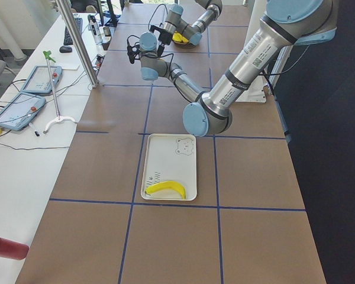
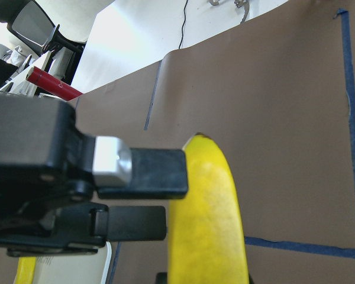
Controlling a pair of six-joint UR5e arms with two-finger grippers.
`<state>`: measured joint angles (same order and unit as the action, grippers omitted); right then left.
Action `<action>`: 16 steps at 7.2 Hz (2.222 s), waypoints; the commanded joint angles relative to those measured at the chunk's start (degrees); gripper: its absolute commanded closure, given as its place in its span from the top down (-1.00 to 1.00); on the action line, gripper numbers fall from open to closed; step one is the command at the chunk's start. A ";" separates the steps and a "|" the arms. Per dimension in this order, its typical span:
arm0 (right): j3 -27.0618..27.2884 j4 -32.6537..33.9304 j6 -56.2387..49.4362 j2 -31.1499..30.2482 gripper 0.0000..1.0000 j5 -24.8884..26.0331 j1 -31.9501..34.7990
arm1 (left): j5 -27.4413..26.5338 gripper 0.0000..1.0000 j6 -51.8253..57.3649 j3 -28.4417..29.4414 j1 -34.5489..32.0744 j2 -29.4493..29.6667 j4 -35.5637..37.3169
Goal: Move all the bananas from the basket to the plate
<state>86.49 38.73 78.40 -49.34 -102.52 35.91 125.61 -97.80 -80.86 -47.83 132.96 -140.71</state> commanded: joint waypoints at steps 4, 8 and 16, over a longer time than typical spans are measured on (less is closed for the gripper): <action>-0.01 -0.32 0.26 0.47 -0.95 0.74 -0.67 | -0.72 0.39 -0.03 0.09 1.34 0.02 0.00; 0.08 -0.41 0.17 0.56 -0.88 1.36 -1.11 | -0.72 -0.43 -0.29 0.09 1.43 0.19 0.00; 3.59 1.08 0.61 -4.69 0.99 -16.35 9.41 | -0.80 -1.00 -0.99 -0.35 0.81 -1.12 1.40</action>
<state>88.91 39.45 79.08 -51.70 -113.11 41.85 124.94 -98.84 -81.34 -46.94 132.21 -140.15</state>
